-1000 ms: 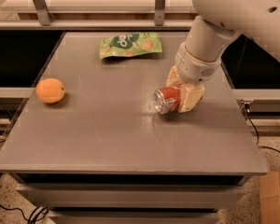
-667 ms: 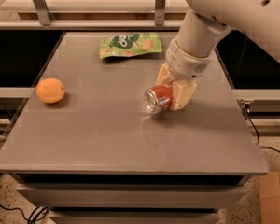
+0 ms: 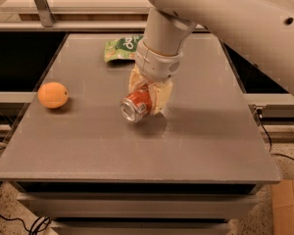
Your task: Move coke can near orange
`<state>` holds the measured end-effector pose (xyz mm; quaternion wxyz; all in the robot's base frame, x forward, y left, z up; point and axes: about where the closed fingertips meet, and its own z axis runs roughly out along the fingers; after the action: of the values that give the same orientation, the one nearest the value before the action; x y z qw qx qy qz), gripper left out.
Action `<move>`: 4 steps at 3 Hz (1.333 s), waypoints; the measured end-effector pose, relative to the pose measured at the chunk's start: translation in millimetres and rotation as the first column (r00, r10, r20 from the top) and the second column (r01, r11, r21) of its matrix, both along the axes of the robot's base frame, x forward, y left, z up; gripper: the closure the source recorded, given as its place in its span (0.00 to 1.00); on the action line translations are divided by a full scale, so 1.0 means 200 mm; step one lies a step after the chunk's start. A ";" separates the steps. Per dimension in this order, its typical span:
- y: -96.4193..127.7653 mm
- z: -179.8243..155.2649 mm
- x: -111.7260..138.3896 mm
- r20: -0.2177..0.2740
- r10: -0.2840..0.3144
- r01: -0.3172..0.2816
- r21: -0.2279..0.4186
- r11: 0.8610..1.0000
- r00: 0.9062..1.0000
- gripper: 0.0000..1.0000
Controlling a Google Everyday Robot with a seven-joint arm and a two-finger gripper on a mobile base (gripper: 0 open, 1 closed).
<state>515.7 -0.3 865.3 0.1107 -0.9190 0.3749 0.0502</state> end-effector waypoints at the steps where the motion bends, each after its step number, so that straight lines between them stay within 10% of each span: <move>1: 0.02 0.00 0.01 0.009 0.002 -0.002 0.006 1.000 1.000 1.00; 4: 0.40 -0.01 0.16 0.052 0.215 -0.216 0.005 0.976 0.975 1.00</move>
Offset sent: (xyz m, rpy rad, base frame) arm 0.0291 0.0444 -0.0002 0.0116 -0.0473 0.1163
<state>547.9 80.6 864.0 0.1189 -0.9546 0.2700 0.0402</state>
